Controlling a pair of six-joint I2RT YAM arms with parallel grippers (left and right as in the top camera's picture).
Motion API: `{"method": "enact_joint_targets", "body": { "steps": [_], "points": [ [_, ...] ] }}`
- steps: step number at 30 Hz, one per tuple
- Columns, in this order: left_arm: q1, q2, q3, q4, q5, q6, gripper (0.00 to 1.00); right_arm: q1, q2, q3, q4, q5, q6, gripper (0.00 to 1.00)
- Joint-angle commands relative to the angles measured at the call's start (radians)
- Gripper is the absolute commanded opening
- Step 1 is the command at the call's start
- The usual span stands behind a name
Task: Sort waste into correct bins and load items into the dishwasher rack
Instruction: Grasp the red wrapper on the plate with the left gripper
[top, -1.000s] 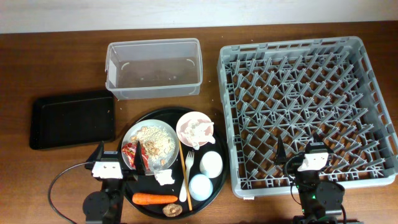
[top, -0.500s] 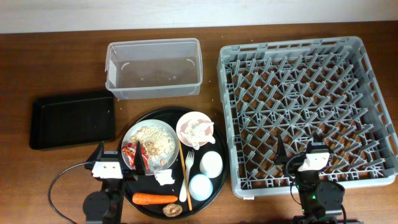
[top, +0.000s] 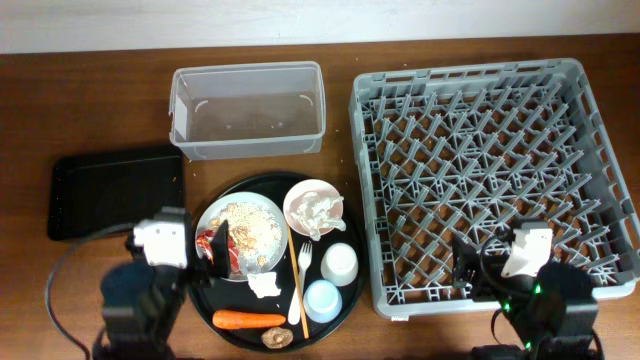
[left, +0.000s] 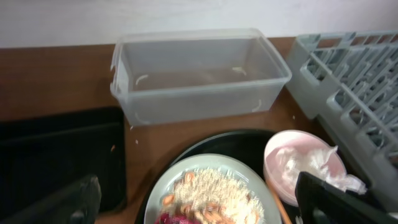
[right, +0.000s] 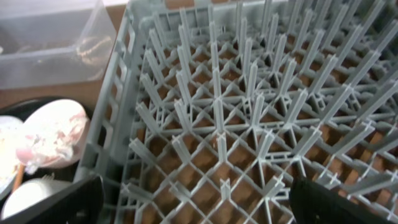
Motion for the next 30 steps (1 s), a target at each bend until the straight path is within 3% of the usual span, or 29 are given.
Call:
{"method": "enact_joint_targets", "body": {
  "steps": [1, 3, 7, 10, 15, 21, 22, 24, 27, 30],
  "points": [
    [-0.004, 0.222, 0.219, -0.14, 0.097, -0.008, 0.99, 0.005, 0.138, 0.139, -0.095, -0.01, 0.008, 0.99],
    [-0.004, 0.354, 0.35, -0.311, 0.104, -0.008, 0.99, 0.005, 0.22, 0.191, -0.14, -0.036, 0.008, 0.98],
    [-0.004, 0.475, 0.359, -0.396, 0.103, -0.008, 0.99, 0.005, 0.259, 0.193, -0.157, -0.031, 0.008, 0.98],
    [-0.004, 0.608, 0.359, -0.458, 0.004, -0.068, 0.99, 0.005, 0.286, 0.193, -0.176, -0.028, 0.008, 0.98],
    [0.021, 0.878, 0.359, -0.474, -0.002, -0.259, 0.99, 0.005, 0.334, 0.193, -0.184, -0.028, 0.007, 0.98],
    [0.081, 1.064, 0.359, -0.412, 0.013, -0.285, 0.99, 0.005, 0.36, 0.193, -0.183, -0.028, 0.007, 0.98],
    [0.081, 1.077, 0.359, -0.381, 0.027, -0.285, 0.94, 0.005, 0.361, 0.193, -0.183, -0.028, 0.007, 0.99],
    [0.081, 1.079, 0.359, -0.349, 0.026, -0.285, 0.7, 0.005, 0.362, 0.193, -0.183, -0.028, 0.007, 0.98],
    [0.081, 1.079, 0.359, -0.349, 0.025, -0.285, 0.46, 0.005, 0.362, 0.193, -0.183, -0.028, 0.007, 0.98],
    [0.081, 1.079, 0.359, -0.348, 0.025, -0.285, 0.35, 0.005, 0.362, 0.193, -0.183, -0.028, 0.007, 0.98]
  ]
}}
